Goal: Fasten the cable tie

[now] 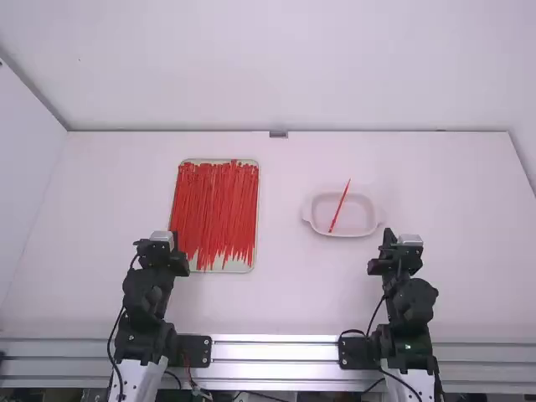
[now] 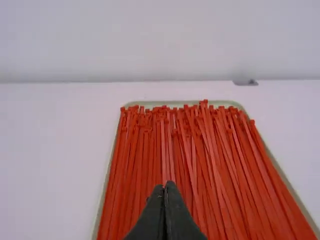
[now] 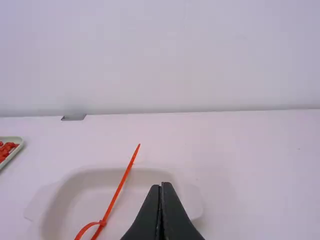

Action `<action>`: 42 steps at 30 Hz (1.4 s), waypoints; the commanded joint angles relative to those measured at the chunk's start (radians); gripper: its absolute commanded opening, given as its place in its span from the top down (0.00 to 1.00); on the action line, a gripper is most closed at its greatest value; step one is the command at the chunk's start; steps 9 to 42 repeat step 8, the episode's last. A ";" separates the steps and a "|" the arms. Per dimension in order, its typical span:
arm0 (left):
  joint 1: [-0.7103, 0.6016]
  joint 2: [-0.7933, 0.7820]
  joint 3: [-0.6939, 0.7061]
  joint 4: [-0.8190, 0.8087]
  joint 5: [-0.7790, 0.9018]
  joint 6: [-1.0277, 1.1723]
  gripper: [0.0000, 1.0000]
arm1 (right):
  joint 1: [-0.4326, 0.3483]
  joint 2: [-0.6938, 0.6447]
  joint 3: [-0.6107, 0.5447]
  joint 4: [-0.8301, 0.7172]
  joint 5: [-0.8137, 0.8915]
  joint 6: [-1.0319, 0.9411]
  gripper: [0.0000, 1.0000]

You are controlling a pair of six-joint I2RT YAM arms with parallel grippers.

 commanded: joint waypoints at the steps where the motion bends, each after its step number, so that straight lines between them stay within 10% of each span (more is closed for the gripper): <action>1: -0.001 -0.034 -0.008 -0.006 -0.006 0.001 1.00 | 0.001 -0.008 -0.010 -0.008 0.001 0.006 1.00; 42: -0.001 -0.081 -0.008 -0.006 -0.006 0.001 1.00 | 0.001 -0.008 -0.010 -0.008 0.001 0.006 1.00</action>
